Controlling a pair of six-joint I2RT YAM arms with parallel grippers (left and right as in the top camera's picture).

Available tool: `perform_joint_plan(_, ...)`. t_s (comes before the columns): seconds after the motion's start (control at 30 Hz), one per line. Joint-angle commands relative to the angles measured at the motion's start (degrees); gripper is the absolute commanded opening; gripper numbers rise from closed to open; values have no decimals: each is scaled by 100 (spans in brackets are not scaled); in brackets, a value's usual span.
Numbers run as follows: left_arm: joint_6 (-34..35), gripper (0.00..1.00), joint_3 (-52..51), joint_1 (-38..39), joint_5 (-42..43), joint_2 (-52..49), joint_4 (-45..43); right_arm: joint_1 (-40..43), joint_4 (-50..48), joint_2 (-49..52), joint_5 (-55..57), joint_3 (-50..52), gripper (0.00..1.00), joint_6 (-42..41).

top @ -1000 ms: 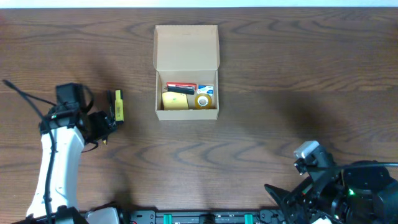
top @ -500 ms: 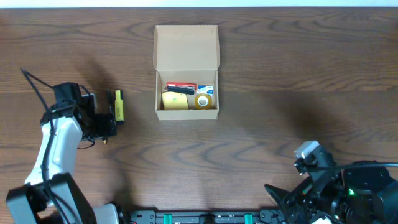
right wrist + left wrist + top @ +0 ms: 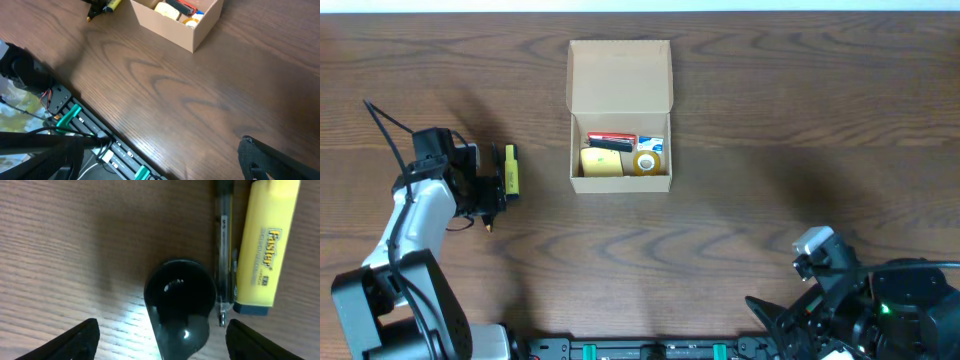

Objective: Pack container

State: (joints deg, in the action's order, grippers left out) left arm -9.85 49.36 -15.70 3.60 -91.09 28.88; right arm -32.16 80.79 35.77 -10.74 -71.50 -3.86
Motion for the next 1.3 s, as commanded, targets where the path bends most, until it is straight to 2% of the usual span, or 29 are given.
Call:
perform_joint_plan(0.0, 140, 80, -24, 72, -103, -127, -81, -2, 2, 2, -44, -4, 99, -35)
perform_joint_plan(0.33, 595, 73, -24, 190, -439, -378, -256, -2, 2, 2, -44, -4, 99, -35)
perform_joint_plan(0.43, 605, 68, -24, 190, -444, -428, -251, -2, 2, 2, -44, -4, 99, -35)
perform_joint_plan(0.93, 750, 60, -24, 188, -505, -435, -229, -2, 2, 2, -44, -4, 99, -35)
perform_joint_plan(1.27, 1552, 60, -26, 186, -509, -444, -146, -2, 2, 2, -44, -4, 99, -35)
